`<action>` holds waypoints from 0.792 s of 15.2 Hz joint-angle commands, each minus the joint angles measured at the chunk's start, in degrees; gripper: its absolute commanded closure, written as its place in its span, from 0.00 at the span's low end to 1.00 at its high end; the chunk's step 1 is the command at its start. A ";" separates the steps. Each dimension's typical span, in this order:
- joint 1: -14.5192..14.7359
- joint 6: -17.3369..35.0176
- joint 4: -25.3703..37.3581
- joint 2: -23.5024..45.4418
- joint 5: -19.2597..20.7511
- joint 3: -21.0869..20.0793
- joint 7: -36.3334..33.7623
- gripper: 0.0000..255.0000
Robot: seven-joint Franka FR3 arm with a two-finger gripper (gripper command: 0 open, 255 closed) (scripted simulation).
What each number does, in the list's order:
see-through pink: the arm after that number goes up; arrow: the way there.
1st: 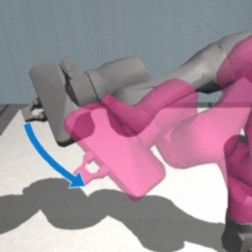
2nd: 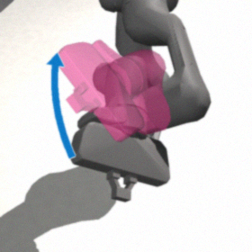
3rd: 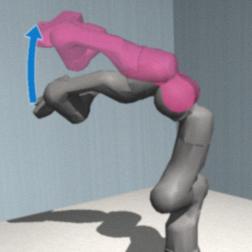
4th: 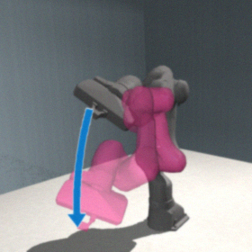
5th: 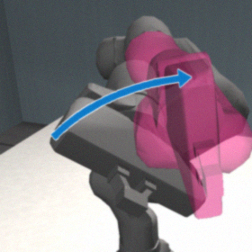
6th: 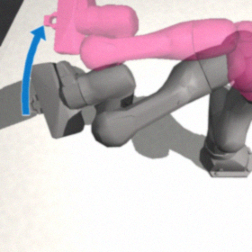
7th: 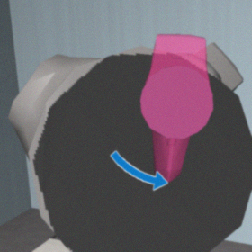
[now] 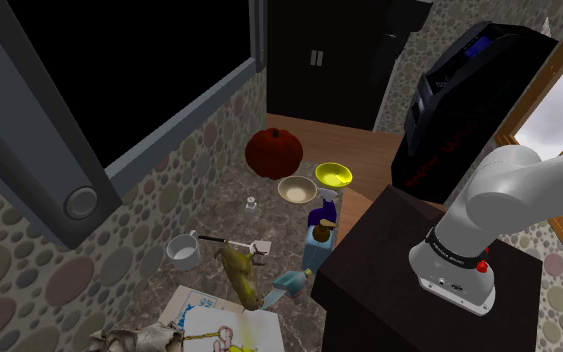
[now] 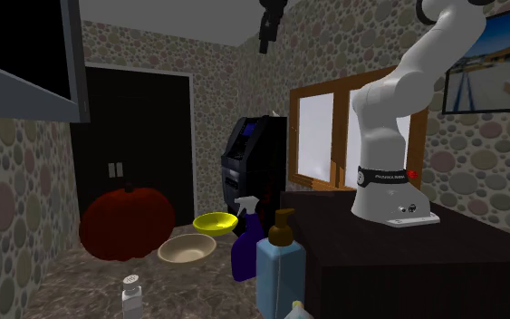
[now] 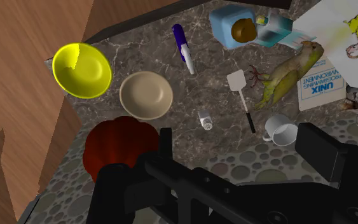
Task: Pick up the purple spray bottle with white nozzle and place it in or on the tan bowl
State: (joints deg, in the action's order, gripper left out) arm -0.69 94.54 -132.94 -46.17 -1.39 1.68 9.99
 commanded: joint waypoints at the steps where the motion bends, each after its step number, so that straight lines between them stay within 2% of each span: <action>1: 0.00 0.00 0.00 0.00 0.00 0.00 0.00 0.00; 12: 0.56 19.92 -19.92 1.56 -0.38 1.47 3.01 0.00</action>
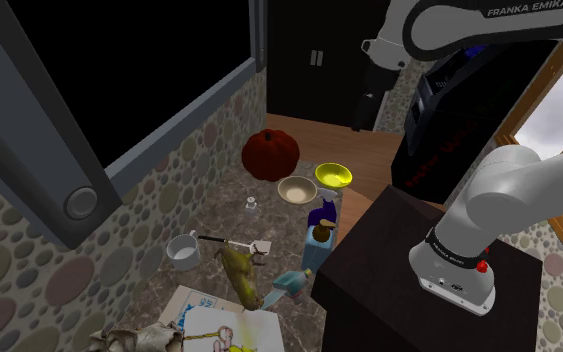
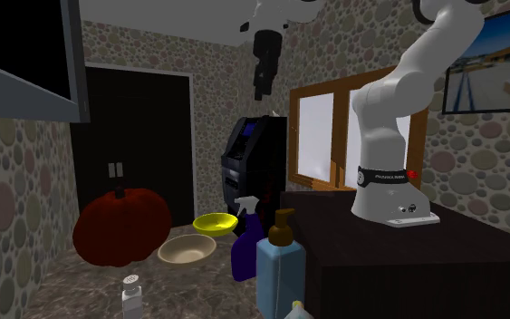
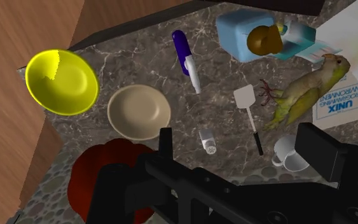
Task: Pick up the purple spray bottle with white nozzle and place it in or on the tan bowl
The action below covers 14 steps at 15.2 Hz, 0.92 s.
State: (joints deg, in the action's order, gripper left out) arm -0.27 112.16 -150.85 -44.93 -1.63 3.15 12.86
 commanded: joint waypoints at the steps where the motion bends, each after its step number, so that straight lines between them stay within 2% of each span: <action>1: 0.22 4.34 -3.49 1.02 -0.20 0.16 0.46 0.00; 8: 1.19 20.21 -11.92 9.50 -1.04 1.50 3.05 0.00; 14: 3.50 36.05 -15.73 22.44 -3.52 3.49 6.62 0.00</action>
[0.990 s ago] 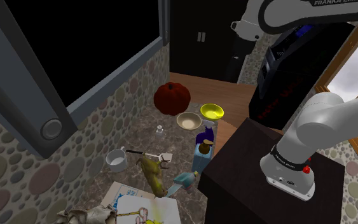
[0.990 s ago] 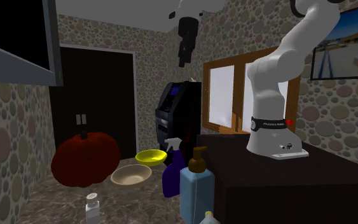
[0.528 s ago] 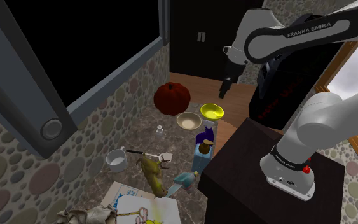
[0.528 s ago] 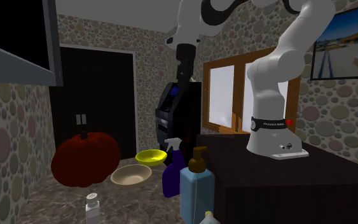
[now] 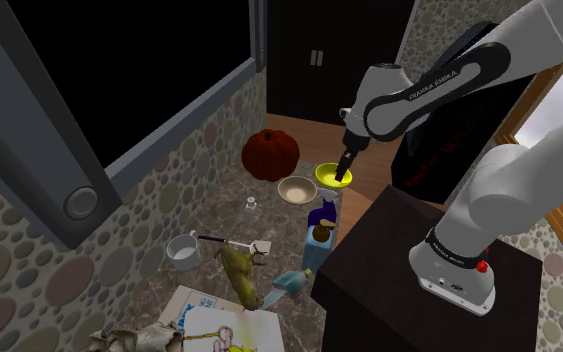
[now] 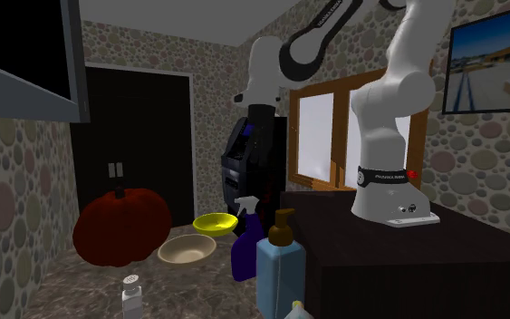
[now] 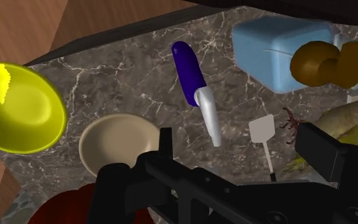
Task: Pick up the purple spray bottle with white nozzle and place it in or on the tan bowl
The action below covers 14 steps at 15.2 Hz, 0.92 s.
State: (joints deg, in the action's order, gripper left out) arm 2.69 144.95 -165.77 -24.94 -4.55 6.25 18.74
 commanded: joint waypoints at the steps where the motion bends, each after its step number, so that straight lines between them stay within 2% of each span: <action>1: 1.23 6.02 -1.07 5.11 -1.47 0.88 1.67 0.00; 4: 4.55 14.20 -1.11 13.79 -6.09 3.02 5.87 0.00; 8: 7.40 18.76 -0.59 19.11 -11.50 4.21 9.84 0.00; 13: 10.56 23.07 0.79 25.25 -22.18 4.31 17.55 0.00; 14: 10.45 23.07 0.79 25.25 -22.18 4.20 17.55 0.00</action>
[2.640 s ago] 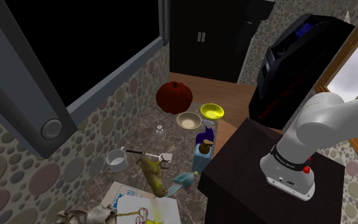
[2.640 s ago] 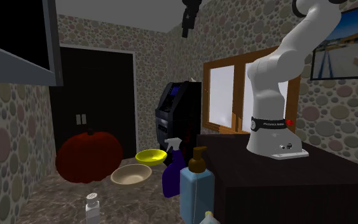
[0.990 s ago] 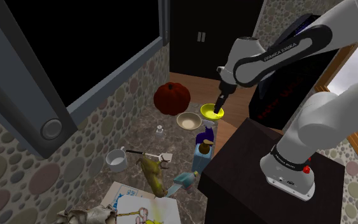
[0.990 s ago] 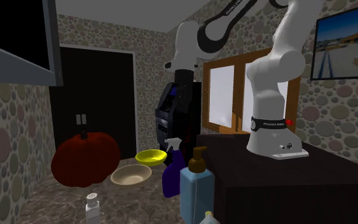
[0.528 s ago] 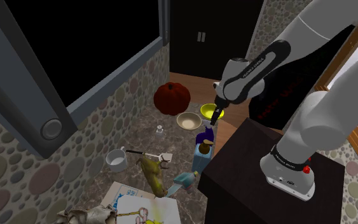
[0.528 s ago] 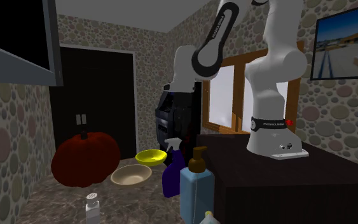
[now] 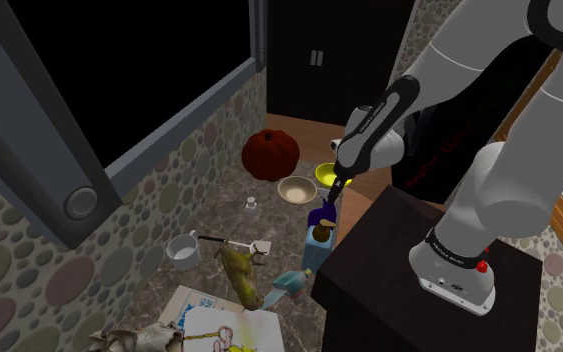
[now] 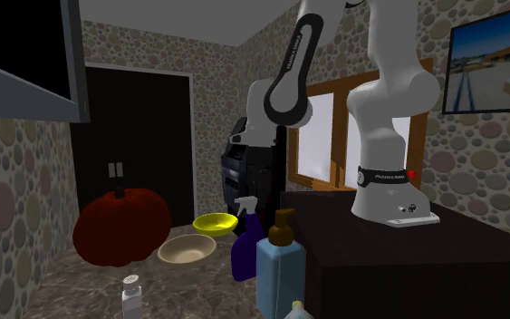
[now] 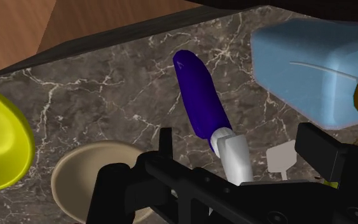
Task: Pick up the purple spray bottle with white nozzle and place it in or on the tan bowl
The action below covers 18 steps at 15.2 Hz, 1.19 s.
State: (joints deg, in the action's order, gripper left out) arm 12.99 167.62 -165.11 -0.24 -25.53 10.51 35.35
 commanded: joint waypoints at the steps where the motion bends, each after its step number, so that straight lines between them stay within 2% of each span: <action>1: 0.12 0.40 0.12 0.55 -1.20 -0.09 0.94 0.00; 6: 0.10 0.39 0.12 0.53 -1.15 -0.09 0.91 0.00; 7: 0.10 0.39 0.12 0.53 -1.15 -0.09 0.91 1.00; 16: 0.10 0.40 0.12 0.55 -1.20 -0.10 0.94 1.00; 18: -0.59 -1.36 -0.51 -2.12 4.27 0.55 -3.21 1.00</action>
State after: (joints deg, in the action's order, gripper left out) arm 12.69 166.90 -165.23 -1.22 -23.49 10.82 33.77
